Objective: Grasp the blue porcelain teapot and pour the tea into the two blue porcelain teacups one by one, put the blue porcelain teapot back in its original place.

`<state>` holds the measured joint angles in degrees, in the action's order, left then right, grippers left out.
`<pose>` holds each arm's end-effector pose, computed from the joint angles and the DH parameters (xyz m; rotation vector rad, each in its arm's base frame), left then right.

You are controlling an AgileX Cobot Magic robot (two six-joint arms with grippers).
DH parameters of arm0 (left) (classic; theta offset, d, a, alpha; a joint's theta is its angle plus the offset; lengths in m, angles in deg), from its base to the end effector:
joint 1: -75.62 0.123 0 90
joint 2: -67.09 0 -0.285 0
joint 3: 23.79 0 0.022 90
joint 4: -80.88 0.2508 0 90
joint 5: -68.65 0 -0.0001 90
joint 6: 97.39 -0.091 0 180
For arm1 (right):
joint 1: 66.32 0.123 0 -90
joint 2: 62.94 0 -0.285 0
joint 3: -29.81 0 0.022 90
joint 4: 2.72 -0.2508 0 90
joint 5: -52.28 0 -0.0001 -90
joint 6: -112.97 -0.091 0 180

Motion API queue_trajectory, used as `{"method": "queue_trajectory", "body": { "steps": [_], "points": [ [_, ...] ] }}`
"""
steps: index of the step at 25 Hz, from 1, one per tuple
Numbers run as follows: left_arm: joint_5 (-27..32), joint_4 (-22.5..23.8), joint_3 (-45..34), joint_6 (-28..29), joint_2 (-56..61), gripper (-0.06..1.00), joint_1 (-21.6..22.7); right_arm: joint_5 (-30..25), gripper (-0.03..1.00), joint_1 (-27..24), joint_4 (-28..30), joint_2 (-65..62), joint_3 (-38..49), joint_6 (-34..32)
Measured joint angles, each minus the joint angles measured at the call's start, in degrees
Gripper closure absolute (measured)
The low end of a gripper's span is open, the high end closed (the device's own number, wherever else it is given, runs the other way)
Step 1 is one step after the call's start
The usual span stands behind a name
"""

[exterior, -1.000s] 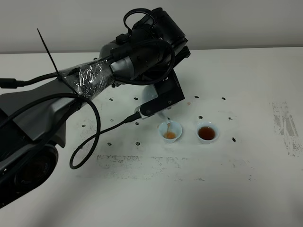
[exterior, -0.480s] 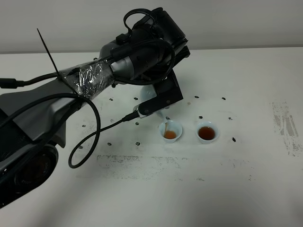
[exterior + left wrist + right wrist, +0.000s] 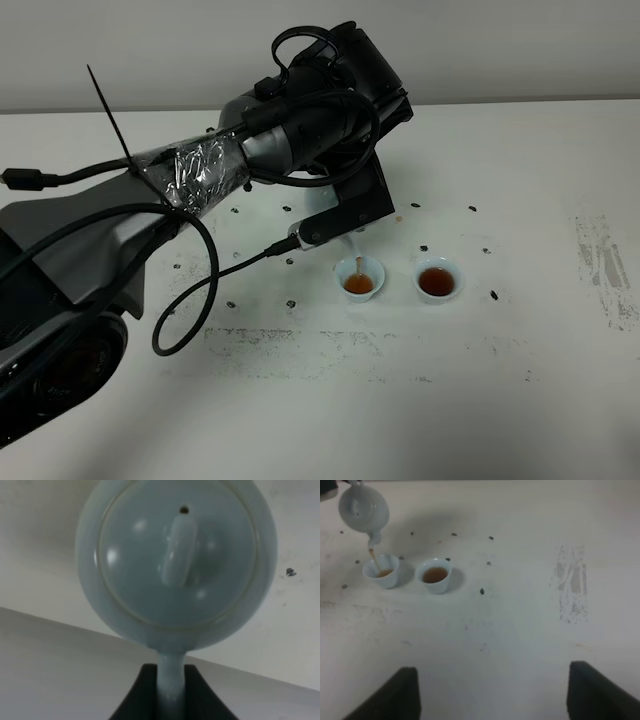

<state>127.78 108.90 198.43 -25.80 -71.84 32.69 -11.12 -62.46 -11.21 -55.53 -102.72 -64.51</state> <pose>0.3946 -0.3169 0.2288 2.8637 0.4860 0.9233 -0.0113 0.0113 0.2796 -0.1279 2.0568 0.1921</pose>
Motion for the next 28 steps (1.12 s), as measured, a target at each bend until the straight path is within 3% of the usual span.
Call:
{"method": "queue_trajectory", "body": {
  "steps": [11,28],
  "points": [
    [-0.14,2.64,0.00,-0.07,0.00,0.94,-1.93,0.00,0.38,0.00,0.00,0.00,0.00,0.00],
    [-0.08,2.91,0.00,-0.48,0.00,0.94,-2.02,0.00,0.38,0.00,0.00,0.00,0.00,0.00]
  ]
}}
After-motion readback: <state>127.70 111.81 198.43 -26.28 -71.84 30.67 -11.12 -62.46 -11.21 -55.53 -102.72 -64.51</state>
